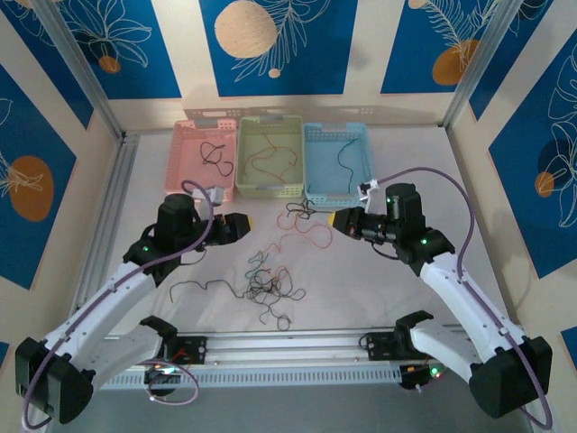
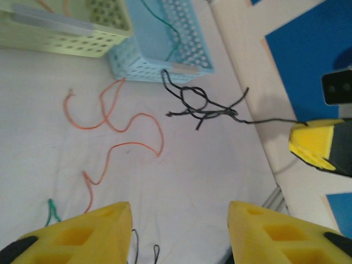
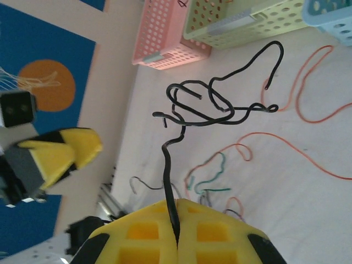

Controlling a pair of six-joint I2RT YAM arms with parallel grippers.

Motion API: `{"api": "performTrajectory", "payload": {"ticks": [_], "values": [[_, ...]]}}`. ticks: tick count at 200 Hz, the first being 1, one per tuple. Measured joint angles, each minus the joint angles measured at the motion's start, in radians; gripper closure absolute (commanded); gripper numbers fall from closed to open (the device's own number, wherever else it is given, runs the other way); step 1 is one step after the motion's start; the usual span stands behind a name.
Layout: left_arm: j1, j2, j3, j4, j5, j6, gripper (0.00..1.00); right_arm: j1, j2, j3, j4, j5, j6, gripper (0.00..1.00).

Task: Untangle the cables

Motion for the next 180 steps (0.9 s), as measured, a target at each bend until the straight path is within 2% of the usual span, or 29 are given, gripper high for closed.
{"api": "performTrajectory", "payload": {"ticks": [19, 74, 115, 180], "values": [[-0.014, 0.017, -0.004, 0.038, 0.037, 0.004, 0.46, 0.008, 0.021, 0.044, 0.021, -0.035, 0.054, 1.00], [-0.018, 0.015, 0.023, 0.011, 0.052, 0.040, 0.42, 0.032, 0.053, 0.167, 0.006, -0.076, -0.005, 1.00], [-0.018, 0.010, 0.024, 0.023, 0.073, 0.064, 0.38, 0.038, 0.074, 0.198, 0.003, -0.096, 0.023, 1.00], [-0.045, 0.023, 0.012, 0.190, 0.145, 0.050, 0.34, 0.082, 0.093, 0.259, 0.010, -0.120, 0.111, 1.00]]}}
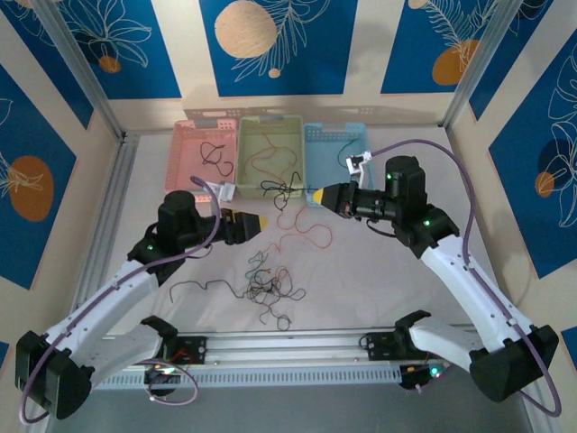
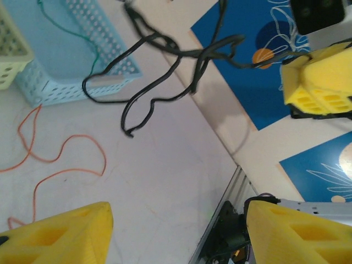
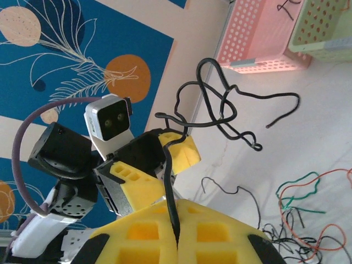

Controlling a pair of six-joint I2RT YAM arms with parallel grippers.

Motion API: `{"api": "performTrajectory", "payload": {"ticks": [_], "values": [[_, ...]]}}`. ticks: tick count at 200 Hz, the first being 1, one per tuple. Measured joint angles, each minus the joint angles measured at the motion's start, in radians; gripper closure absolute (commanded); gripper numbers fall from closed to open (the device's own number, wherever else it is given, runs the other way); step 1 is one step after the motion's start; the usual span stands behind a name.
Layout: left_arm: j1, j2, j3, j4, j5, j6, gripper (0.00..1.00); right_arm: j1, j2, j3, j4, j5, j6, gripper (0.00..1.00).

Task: Untangle the cables

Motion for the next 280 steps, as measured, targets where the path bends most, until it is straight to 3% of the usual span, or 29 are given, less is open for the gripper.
{"api": "performTrajectory", "payload": {"ticks": [192, 280], "values": [[-0.015, 0.170, -0.126, 0.396, -0.073, 0.059, 0.39, 0.063, 0.000, 0.005, 0.044, -0.020, 0.146, 1.00], [-0.026, 0.249, -0.128, 0.557, -0.072, 0.047, 0.58, 0.066, 0.000, 0.003, 0.051, -0.034, 0.155, 1.00]]}}
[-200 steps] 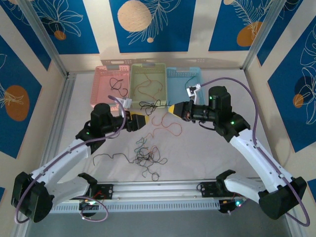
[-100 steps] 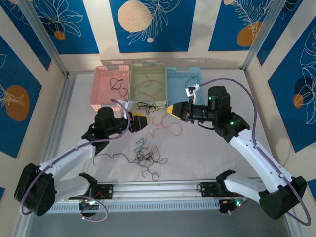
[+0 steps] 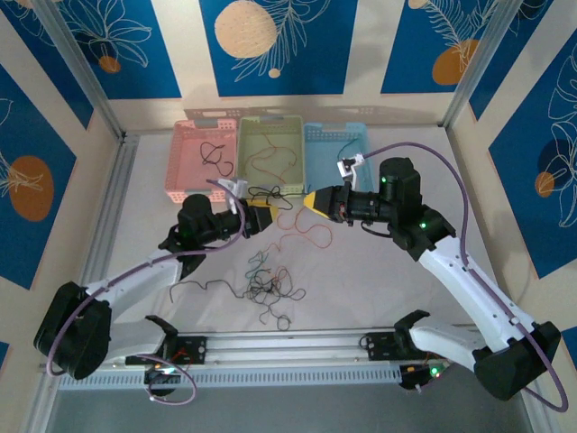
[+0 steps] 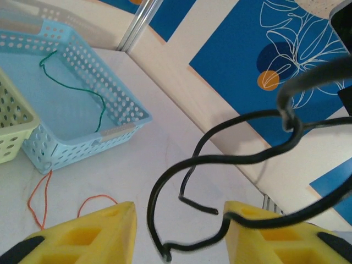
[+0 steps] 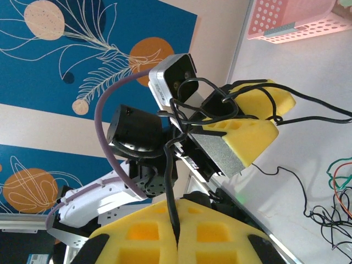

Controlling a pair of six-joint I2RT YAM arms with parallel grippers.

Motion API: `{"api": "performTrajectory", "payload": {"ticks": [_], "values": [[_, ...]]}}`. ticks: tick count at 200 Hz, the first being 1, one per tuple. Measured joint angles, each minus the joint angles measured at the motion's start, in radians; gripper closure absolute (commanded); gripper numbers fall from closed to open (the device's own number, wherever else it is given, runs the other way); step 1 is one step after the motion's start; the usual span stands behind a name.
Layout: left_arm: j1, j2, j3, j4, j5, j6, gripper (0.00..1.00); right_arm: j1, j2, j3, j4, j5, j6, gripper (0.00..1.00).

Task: Untangle the cables

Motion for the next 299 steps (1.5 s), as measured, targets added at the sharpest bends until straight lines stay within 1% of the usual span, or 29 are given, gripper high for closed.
{"api": "performTrajectory", "payload": {"ticks": [21, 30, 53, 77, 105, 133, 174, 205, 226, 249, 275, 299], "values": [[-0.010, 0.011, 0.000, 0.019, 0.000, -0.005, 0.64, 0.000, 0.000, -0.004, 0.000, -0.001, 0.000, 1.00], [-0.016, 0.014, 0.000, 0.023, 0.000, -0.005, 0.69, 0.000, 0.000, -0.005, 0.000, -0.003, 0.000, 1.00], [-0.025, 0.016, -0.001, 0.024, -0.003, -0.017, 0.84, 0.000, 0.000, -0.006, -0.002, -0.003, -0.001, 1.00], [-0.031, 0.008, -0.010, 0.030, -0.012, -0.003, 1.00, 0.000, 0.000, -0.008, -0.011, 0.003, -0.006, 1.00], [-0.037, -0.034, -0.029, 0.000, -0.042, 0.014, 1.00, -0.014, -0.010, -0.010, -0.053, 0.019, -0.028, 1.00], [-0.041, -0.085, -0.037, -0.076, -0.071, 0.041, 1.00, -0.065, -0.045, -0.011, -0.110, 0.043, -0.079, 1.00], [-0.042, -0.230, -0.080, -0.241, -0.149, 0.082, 1.00, -0.203, -0.129, -0.012, -0.259, 0.122, -0.232, 1.00], [-0.055, -0.359, -0.088, -0.309, -0.151, 0.089, 1.00, -0.324, -0.178, -0.070, -0.337, 0.109, -0.333, 1.00], [-0.056, -0.433, -0.090, -0.378, -0.163, 0.093, 1.00, -0.403, -0.198, -0.123, -0.359, 0.085, -0.369, 1.00], [-0.036, -0.488, -0.090, -0.494, -0.234, 0.112, 1.00, -0.470, -0.211, -0.146, -0.365, 0.128, -0.381, 1.00], [-0.016, -0.508, -0.084, -0.597, -0.268, 0.135, 1.00, -0.480, -0.215, -0.148, -0.366, 0.142, -0.389, 1.00], [-0.005, -0.518, -0.061, -0.657, -0.283, 0.145, 1.00, -0.480, -0.217, -0.148, -0.377, 0.157, -0.399, 1.00]]}}
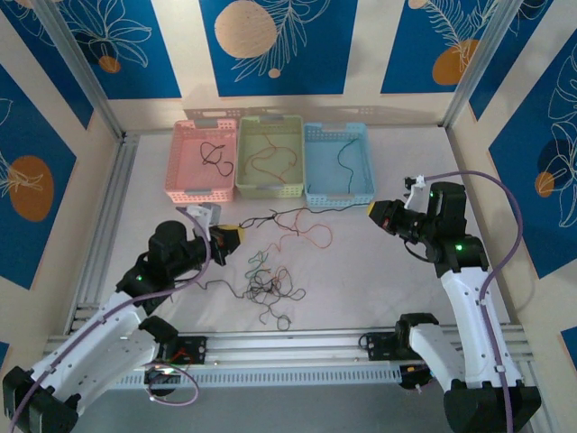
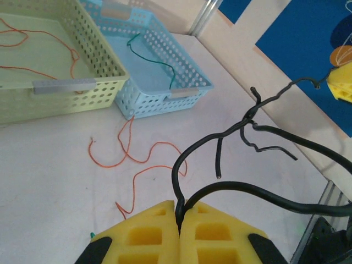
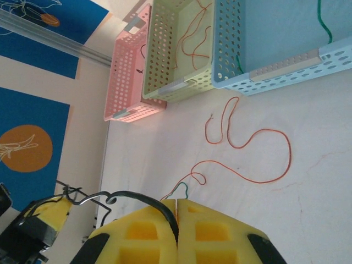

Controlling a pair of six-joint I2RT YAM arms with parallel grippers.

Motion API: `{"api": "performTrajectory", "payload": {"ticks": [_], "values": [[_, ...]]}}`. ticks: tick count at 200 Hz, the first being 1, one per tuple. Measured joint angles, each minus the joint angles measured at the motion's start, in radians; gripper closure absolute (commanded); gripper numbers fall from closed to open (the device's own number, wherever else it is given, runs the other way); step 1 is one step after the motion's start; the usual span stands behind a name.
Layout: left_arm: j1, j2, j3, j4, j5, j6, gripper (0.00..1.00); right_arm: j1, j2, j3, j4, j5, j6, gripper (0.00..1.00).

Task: Untangle the cables

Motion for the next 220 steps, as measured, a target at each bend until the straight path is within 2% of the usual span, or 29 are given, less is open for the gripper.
{"api": "performTrajectory", "payload": {"ticks": [43, 70, 146, 182, 196, 220], "values": [[0.029, -0.011, 0.058, -0.108, -0.034, 0.022, 1.00, -0.033, -0.058, 0.000, -0.052, 0.065, -0.015, 1.00], [0.093, -0.025, 0.075, -0.198, -0.084, 0.026, 1.00, -0.092, -0.095, 0.000, -0.066, 0.146, -0.014, 1.00], [0.126, -0.019, 0.153, -0.330, -0.094, 0.072, 1.00, -0.112, -0.069, -0.003, -0.076, 0.099, -0.007, 1.00], [0.211, 0.011, 0.217, -0.477, -0.293, 0.097, 1.00, -0.177, -0.076, 0.006, -0.075, 0.245, -0.002, 1.00], [0.214, 0.026, 0.232, -0.511, -0.330, 0.104, 1.00, -0.186, -0.076, 0.008, -0.066, 0.241, 0.014, 1.00], [0.219, 0.037, 0.236, -0.535, -0.344, 0.104, 1.00, -0.172, -0.060, 0.006, 0.013, 0.153, 0.082, 1.00]]}}
